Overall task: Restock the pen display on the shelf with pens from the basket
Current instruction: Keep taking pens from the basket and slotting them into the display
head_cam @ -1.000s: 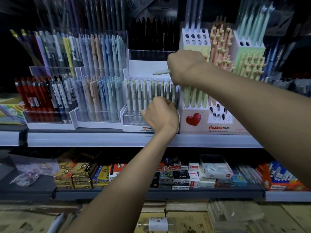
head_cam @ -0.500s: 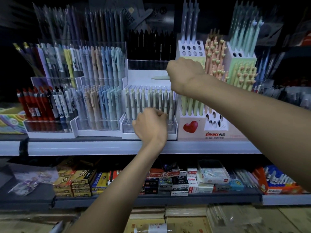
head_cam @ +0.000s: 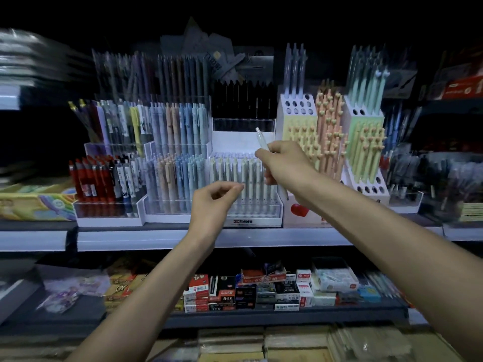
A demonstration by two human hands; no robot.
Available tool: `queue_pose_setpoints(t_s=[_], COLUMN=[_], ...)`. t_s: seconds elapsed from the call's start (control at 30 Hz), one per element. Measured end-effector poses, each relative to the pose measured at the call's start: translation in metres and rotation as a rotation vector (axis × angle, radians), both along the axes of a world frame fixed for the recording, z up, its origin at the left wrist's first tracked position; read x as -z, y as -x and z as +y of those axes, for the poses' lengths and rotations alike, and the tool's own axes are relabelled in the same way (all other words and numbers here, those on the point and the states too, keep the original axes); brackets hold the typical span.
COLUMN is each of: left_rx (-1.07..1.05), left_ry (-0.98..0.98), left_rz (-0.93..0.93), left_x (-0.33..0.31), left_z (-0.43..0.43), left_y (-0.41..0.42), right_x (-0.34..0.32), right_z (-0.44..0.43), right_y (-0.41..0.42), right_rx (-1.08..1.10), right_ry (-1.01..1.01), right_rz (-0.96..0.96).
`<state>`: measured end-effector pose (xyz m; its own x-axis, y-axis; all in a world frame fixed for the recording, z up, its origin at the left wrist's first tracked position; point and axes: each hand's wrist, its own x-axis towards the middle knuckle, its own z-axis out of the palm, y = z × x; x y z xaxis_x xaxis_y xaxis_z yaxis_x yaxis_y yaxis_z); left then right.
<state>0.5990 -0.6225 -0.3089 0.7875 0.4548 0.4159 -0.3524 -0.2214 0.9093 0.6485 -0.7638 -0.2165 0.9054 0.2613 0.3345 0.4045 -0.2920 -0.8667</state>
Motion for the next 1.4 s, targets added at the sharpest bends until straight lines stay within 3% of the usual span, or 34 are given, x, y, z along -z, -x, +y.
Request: queue_pose_setpoints(t_s=[0.33,0.47,0.8,1.17,1.4], left_rx=[0.104,0.104,0.106,-0.089,-0.196], left_ry=[0.025,0.019,-0.232,-0.185,-0.3], left_rz=[-0.062,-0.115,-0.082,-0.087,-0.031], left_x=[-0.003,-0.001,0.004,-0.011,-0.009], left_z=[0.005,0.018,0.053,0.077,0.081], left_y=[0.058,0.064,0.044,-0.006,-0.036], right_x=[0.026,0.038,0.034,0.028,0.038], right_z=[0.029,0.042,0.05,0.079,0.09], right_y=[0.05,0.049,0.04,-0.001,-0.028], right_rx=[-0.206,-0.146,-0.204,-0.043,0.017], right_ry=[-0.036,-0.157,-0.327,-0.353,-0.346], right_rz=[-0.072,-0.11,-0.098,-0.15,-0.134])
